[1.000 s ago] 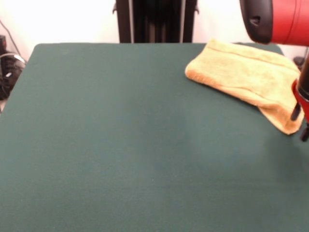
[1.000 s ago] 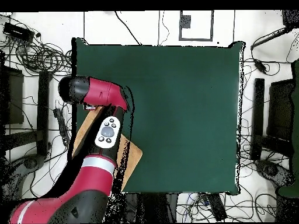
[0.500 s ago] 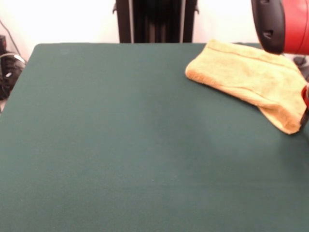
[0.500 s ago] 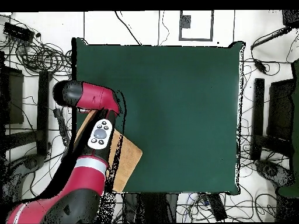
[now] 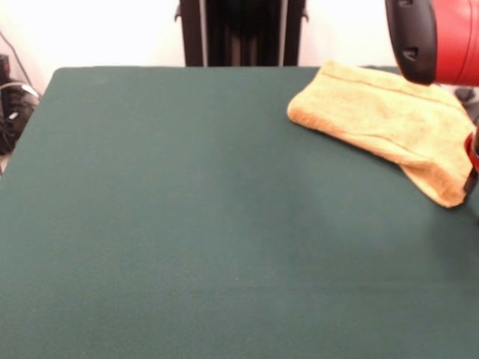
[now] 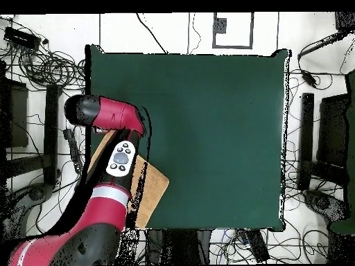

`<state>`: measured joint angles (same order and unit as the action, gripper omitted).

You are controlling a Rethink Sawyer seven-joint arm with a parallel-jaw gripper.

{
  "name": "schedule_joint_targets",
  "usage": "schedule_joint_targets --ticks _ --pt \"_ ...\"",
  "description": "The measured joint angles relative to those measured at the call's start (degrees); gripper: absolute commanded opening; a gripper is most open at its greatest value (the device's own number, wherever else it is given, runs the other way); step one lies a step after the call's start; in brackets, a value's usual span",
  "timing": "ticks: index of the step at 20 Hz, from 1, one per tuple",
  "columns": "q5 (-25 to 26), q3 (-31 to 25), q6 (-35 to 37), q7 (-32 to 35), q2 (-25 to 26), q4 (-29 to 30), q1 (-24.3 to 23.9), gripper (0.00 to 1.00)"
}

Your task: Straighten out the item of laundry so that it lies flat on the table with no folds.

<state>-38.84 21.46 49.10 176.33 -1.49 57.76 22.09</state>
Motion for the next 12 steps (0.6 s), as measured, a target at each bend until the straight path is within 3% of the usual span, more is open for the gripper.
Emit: schedule_joint_targets --ticks 12 --pt "0.5 0.1 8.4 0.0 -0.8 -2.8 -0.5 1.0"
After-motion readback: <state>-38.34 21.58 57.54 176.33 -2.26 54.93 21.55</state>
